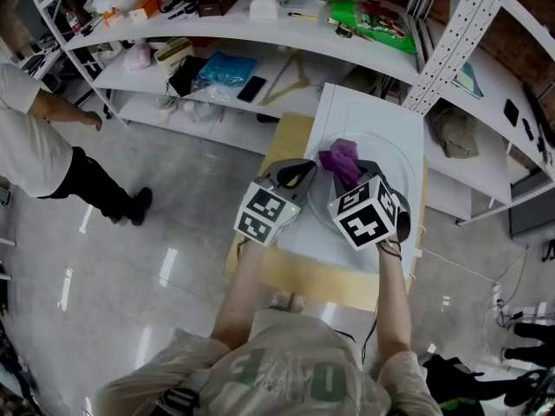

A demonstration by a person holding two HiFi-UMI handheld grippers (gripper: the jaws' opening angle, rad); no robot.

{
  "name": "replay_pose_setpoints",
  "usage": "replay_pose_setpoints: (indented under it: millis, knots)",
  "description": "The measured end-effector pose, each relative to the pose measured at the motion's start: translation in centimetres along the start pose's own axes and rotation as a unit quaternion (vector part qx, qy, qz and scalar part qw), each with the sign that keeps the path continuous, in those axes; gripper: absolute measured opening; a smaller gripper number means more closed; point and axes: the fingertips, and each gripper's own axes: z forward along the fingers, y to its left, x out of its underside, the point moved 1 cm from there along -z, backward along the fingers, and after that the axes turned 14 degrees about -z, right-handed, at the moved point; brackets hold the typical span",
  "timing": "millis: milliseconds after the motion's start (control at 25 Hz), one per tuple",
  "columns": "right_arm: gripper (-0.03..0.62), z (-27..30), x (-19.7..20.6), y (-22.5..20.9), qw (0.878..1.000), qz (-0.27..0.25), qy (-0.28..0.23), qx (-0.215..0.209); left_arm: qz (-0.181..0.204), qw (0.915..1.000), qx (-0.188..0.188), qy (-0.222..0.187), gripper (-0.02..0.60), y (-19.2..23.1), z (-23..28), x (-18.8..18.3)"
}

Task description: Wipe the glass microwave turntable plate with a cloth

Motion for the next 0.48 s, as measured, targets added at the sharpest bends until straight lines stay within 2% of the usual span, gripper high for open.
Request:
replay_pose_setpoints:
  millis: [480]
  knots:
    - [0.051, -5.4, -0.6, 8.6, 0.997, -0.02, -0.029, -0.071, -0.001, 1.0, -0.002, 0.003, 0.002, 0.2, -0.1, 0.2]
